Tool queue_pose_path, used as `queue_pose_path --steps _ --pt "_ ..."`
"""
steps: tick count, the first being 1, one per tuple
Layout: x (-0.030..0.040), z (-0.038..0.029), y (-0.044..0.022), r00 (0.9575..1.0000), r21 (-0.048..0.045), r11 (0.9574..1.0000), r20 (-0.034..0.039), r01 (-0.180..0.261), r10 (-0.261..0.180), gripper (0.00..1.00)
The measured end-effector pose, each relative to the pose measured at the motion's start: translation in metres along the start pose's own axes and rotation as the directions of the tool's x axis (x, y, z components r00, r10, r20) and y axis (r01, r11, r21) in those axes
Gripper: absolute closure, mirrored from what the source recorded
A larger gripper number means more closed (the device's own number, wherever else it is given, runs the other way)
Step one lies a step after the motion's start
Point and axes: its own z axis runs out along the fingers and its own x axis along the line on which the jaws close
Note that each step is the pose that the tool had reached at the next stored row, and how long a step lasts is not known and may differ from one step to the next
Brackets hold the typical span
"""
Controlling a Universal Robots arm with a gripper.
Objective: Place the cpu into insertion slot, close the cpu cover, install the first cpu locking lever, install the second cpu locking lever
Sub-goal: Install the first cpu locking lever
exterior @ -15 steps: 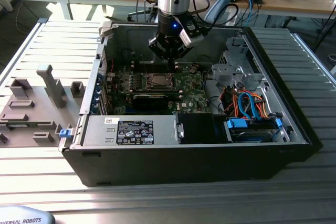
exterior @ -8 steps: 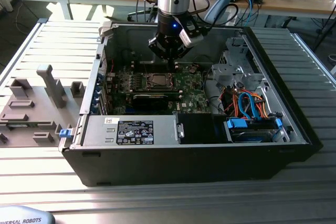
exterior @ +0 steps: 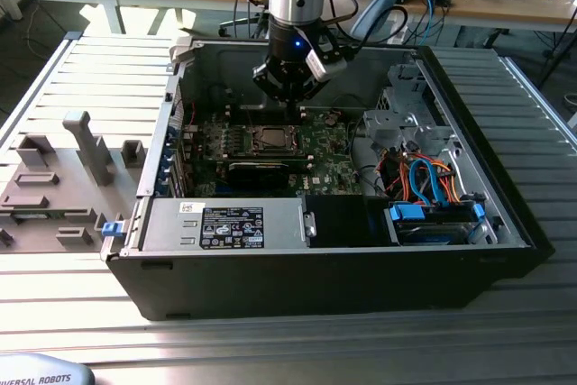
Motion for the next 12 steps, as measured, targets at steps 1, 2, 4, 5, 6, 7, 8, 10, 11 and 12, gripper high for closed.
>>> queue_pose_path --steps 1,2,4,5,6,7,8,10,11,12 --pt "0.001 0.0 0.0002 1.0 0.0 1.0 0.0 0.0 0.0 0.89" --pt "0.0032 -0.0002 0.0007 1.0 0.0002 1.0 -0.0001 0.0 0.0 0.89" --pt "0.0049 -0.0003 0.0013 1.0 0.0003 1.0 -0.0002 0.0 0.0 0.89" --pt "0.0058 -0.0003 0.0016 1.0 0.0003 1.0 -0.0001 0.0 0.0 0.89" --pt "0.0066 -0.0003 0.0018 1.0 0.0003 1.0 -0.0001 0.0 0.0 0.89" --pt "0.0076 -0.0003 0.0021 1.0 0.0004 1.0 -0.0001 0.0 0.0 0.89" --pt "0.0082 -0.0004 0.0023 1.0 0.0006 1.0 -0.0001 0.0 0.0 0.89" --pt "0.0093 -0.0004 0.0026 1.0 0.0014 1.0 -0.0001 0.0 0.0 0.89" --pt "0.0096 -0.0004 0.0027 1.0 0.0018 1.0 -0.0001 0.0 0.0 0.89" --pt "0.0098 -0.0004 0.0028 1.0 0.002 1.0 -0.0001 0.0 0.0 0.89"
